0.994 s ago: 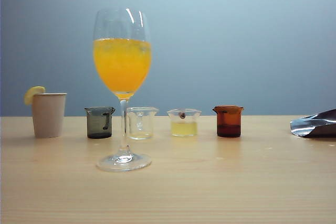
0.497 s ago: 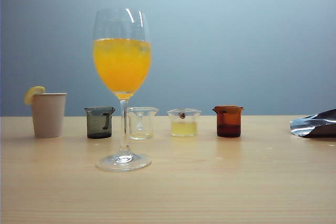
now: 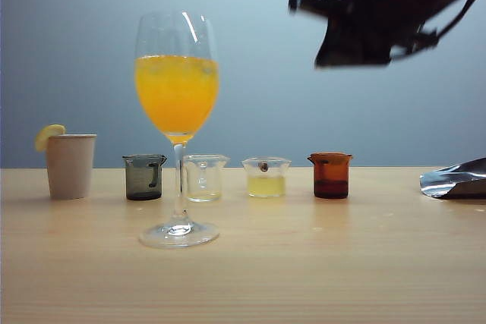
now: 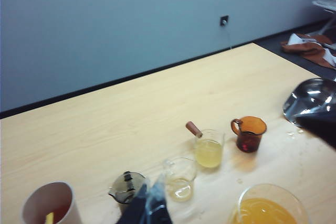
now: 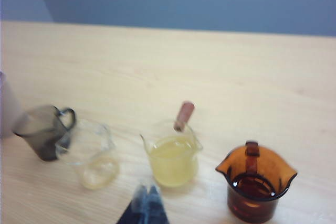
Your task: Pick up the third measuring cup from the left, pour the pineapple juice inside into the goblet, and finally put the measuring cup back in its original place.
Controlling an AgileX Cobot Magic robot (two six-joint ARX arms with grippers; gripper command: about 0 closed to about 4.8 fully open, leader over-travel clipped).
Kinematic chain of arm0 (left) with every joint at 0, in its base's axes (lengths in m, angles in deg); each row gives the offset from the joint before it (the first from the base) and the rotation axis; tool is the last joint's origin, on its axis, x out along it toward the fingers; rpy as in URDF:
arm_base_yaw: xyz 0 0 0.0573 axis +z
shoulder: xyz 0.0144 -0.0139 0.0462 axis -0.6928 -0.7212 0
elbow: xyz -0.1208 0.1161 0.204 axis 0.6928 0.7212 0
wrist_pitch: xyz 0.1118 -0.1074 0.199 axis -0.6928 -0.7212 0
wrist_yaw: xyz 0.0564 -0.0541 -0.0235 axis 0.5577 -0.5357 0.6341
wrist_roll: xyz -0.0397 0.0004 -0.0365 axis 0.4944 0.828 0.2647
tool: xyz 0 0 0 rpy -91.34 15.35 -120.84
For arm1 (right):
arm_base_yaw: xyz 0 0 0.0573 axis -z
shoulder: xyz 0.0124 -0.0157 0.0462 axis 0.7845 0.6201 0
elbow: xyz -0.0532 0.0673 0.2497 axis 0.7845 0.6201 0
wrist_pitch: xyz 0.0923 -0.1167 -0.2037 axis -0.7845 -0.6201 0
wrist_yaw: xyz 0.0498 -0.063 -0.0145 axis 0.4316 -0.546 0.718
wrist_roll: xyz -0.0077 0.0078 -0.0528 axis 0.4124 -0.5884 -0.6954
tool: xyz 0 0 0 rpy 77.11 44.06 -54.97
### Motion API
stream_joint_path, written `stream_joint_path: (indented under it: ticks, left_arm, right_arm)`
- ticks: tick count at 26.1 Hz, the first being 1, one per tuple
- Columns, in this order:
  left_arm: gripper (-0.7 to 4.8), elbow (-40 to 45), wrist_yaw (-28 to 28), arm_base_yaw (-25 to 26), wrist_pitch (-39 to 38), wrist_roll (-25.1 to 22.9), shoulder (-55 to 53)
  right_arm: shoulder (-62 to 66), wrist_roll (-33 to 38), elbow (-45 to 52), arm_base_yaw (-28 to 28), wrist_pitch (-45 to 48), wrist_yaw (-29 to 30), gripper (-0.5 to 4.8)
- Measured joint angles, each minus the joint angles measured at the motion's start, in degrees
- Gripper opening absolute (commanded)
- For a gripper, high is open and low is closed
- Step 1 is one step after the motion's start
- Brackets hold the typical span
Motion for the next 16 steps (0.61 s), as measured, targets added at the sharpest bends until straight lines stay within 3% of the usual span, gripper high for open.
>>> stream_joint_path:
  ticks: [10, 16]
  left_arm:
    - [-0.06, 0.00, -1.31, -9.51, -0.15, -0.02, -0.55]
    - [-0.05, 0.00, -1.22, -10.12, -2.49, 1.29, -0.66]
  right_arm:
    - [21.14, 0.83, -0.13, -0.90, 18.53, 1.99, -0.06]
    - [29.79, 0.68, -1.01, -1.11, 26.95, -0.70, -0.06]
